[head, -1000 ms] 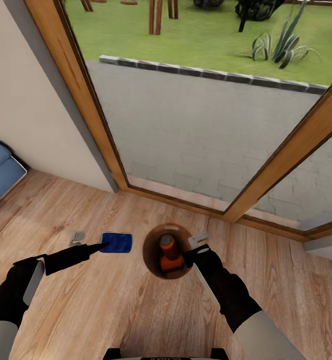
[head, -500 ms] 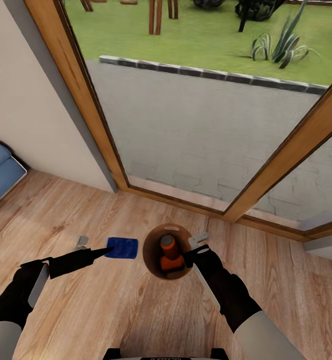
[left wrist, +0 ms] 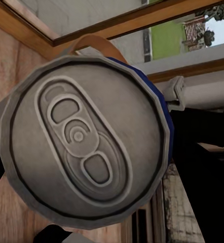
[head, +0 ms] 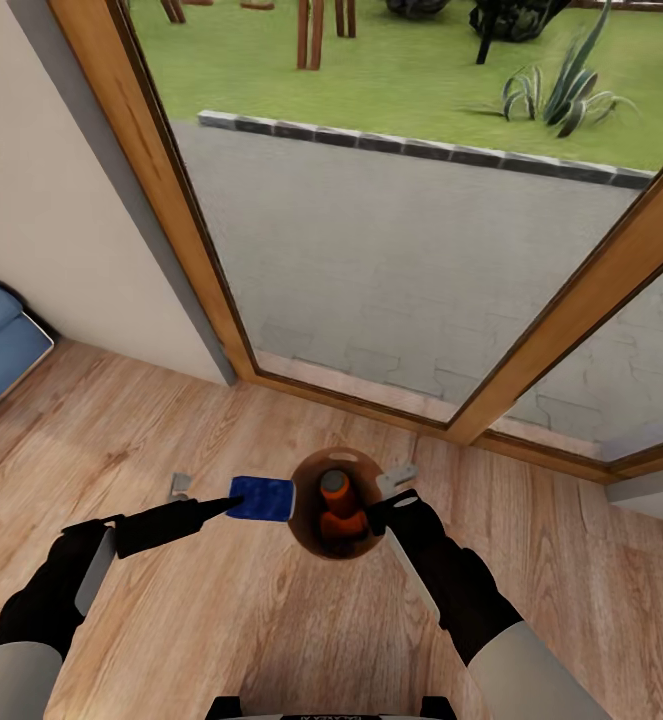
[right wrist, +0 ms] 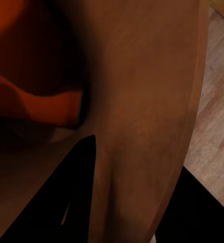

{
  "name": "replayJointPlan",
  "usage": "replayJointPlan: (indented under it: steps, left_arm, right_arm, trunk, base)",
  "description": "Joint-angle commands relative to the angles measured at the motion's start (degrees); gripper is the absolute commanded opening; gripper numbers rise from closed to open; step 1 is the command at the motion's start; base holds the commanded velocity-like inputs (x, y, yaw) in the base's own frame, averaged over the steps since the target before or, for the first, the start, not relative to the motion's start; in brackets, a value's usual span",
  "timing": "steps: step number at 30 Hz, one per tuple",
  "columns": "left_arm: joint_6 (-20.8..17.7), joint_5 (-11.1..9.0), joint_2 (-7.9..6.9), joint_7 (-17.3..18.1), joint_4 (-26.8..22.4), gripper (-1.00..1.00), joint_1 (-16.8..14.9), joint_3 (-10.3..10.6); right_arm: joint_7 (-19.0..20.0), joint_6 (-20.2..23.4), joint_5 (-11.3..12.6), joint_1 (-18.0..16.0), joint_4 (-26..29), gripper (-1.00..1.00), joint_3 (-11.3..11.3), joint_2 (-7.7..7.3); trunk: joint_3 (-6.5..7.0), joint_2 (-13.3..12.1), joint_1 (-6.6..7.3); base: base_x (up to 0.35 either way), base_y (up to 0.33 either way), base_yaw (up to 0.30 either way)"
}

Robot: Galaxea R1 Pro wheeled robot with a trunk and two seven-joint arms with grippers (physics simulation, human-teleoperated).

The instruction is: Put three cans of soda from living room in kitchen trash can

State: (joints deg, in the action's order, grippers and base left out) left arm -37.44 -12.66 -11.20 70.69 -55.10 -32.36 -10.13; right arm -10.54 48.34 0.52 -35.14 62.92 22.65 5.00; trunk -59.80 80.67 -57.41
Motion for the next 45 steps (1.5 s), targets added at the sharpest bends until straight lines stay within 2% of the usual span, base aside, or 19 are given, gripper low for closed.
replayJointPlan:
  steps: [1, 6, 9, 23, 32, 34, 38, 45]
  left_arm:
    - [0.00, 0.00, 0.01, 0.01, 0.00, -1.00, 0.00, 0.01]
    - [0.00, 0.00, 0.55, 0.11, -0.02, -1.00, 0.01, 0.15]
    - [-0.06, 0.00, 1.73, 0.14, -0.07, -1.00, 0.01, 0.27]
    - [0.03, 0.05, 5.39, 0.03, 0.04, -1.00, 0.00, 0.39]
    - [0.20, 0.39, 6.54, -0.42, 0.49, -1.00, -0.02, 1.13]
    - [0.24, 0.42, 6.66, -1.43, 1.59, -1.00, -0.02, 1.54]
    - [0.34, 0.41, 6.97, -6.18, 3.16, -1.00, 0.01, 2.31]
    - [0.43, 0.44, 7.06, -8.21, 3.48, -1.00, -0.01, 2.46]
  right_arm:
    - [-0.01, -0.08, 0.45, -0.02, 0.01, -1.00, 0.03, 0.01]
    - [-0.01, -0.08, 0.45, -0.02, 0.01, -1.00, 0.03, 0.01]
    - [-0.01, -0.08, 0.45, -0.02, 0.01, -1.00, 0.03, 0.01]
    - [-0.01, -0.08, 0.45, -0.02, -0.08, -1.00, 0.03, 0.01]
    - [-0.01, -0.06, 0.45, -0.09, -0.08, -1.00, 0.03, 0.01]
    - [-0.01, -0.06, 0.45, -0.10, -0.08, -1.00, 0.03, 0.01]
    - [-0.01, -0.03, 0.45, -0.09, -0.08, -1.00, 0.03, 0.01]
    - [-0.01, -0.03, 0.45, -0.09, -0.08, -1.00, 0.03, 0.01]
  trunk:
    - [0.00, 0.00, 0.00]
    - [0.00, 0.00, 0.00]
    - [0.00, 0.00, 0.00]
    - [0.00, 0.00, 0.00]
    - [0.00, 0.00, 0.00]
    - [0.00, 0.00, 0.00]
    - [0.00, 0.00, 0.00]
    - [0.00, 0.00, 0.00]
  base:
    - [0.000, 0.000, 0.000]
    - [0.000, 0.000, 0.000]
    - [0.000, 0.000, 0.000]
    - [0.000, 0.000, 0.000]
    - [0.000, 0.000, 0.000]
    - [0.000, 0.000, 0.000]
    - [0.000, 0.000, 0.000]
    - [0.000, 0.000, 0.000]
